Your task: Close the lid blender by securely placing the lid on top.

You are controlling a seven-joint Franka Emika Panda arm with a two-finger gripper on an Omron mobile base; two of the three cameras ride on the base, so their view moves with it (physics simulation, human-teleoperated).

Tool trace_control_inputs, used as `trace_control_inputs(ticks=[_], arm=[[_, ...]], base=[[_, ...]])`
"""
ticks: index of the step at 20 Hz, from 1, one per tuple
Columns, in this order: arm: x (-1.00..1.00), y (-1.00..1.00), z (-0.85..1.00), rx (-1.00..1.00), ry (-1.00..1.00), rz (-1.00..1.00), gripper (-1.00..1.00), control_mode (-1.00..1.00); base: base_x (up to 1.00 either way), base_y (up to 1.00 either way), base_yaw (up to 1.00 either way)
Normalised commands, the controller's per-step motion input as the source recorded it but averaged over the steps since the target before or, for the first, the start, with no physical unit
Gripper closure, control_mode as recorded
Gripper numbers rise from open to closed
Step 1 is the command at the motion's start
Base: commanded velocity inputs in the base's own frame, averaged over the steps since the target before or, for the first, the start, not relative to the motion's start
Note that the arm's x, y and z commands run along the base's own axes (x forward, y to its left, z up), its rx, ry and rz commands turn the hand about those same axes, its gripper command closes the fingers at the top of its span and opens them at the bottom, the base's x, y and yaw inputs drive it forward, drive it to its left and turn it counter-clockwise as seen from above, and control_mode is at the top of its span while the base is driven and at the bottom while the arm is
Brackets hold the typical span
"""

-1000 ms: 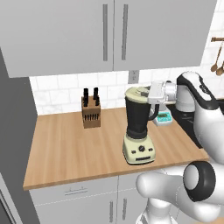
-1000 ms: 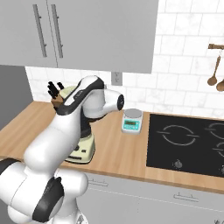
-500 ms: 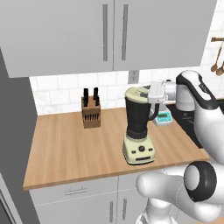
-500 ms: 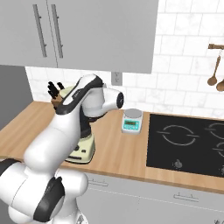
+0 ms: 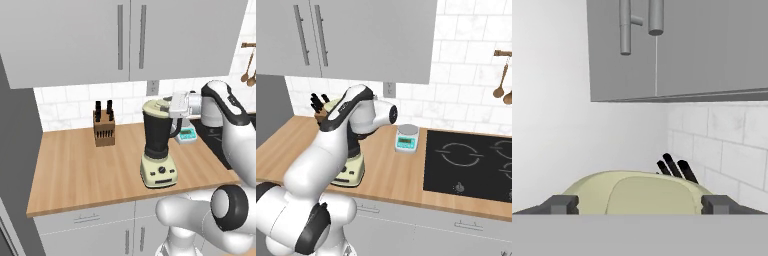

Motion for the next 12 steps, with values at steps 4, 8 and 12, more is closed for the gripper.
trace_control_inputs(ticks=[4,8,12], arm=[[-0.05,0.00,0.11,0.00,0.00,0.00,-1.00,-1.00],[-0.25,0.00,0.33,0.00,-0.02,0.00,-1.00,-1.00],[-0.21,0.00,0.19,0.00,-0.02,0.00,-1.00,-1.00]], base=[[0.00,0.00,0.00],[0.00,0.00,0.00],[0.00,0.00,0.00]])
